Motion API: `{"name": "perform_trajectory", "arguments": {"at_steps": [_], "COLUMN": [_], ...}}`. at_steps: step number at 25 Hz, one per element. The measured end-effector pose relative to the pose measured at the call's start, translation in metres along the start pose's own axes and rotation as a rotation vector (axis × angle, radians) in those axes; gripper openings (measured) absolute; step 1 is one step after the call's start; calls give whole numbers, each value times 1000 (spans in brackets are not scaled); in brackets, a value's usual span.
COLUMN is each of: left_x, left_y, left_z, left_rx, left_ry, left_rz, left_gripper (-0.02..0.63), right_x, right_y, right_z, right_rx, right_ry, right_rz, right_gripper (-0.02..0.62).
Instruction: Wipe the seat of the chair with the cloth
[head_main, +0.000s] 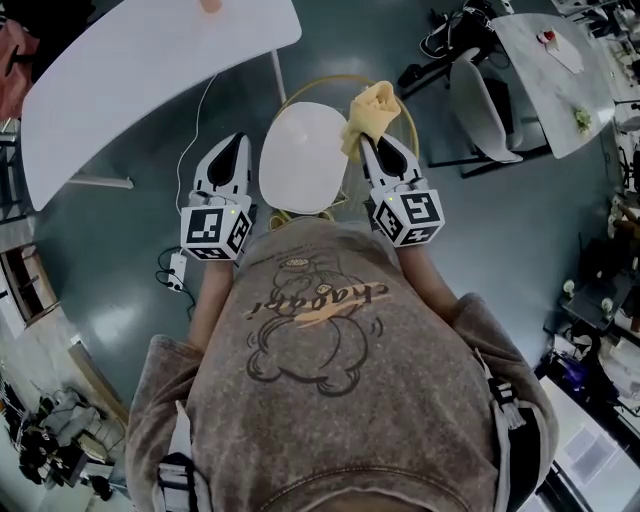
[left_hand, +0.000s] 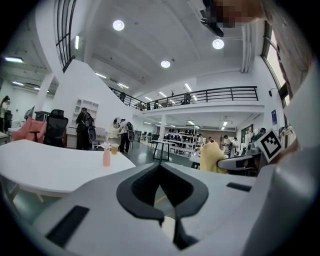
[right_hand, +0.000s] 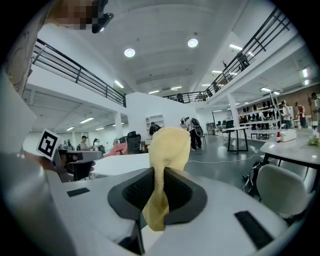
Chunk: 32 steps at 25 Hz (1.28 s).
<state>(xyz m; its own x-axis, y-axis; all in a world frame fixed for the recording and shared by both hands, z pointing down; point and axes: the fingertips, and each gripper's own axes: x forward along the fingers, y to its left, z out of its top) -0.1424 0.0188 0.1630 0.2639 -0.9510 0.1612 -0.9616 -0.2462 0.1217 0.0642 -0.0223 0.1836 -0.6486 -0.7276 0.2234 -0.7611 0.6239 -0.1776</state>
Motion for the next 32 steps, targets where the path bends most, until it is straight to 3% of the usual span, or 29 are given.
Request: {"name": "perform_trajectory", "arguments": {"at_steps": [7, 32], "left_x": [-3, -20], "left_y": [3, -1], "left_z": [-4, -2], "left_rx": [-30, -21], "left_ry": [17, 25], "left_rz": [21, 36], "left_gripper": [9, 9], "right_x": [2, -4], "right_y": [0, 11], "right_z": [-2, -6], "right_rx": [-3, -14], "right_ry": [6, -5], "right_rz": [14, 41], "right_gripper": [69, 69]}}
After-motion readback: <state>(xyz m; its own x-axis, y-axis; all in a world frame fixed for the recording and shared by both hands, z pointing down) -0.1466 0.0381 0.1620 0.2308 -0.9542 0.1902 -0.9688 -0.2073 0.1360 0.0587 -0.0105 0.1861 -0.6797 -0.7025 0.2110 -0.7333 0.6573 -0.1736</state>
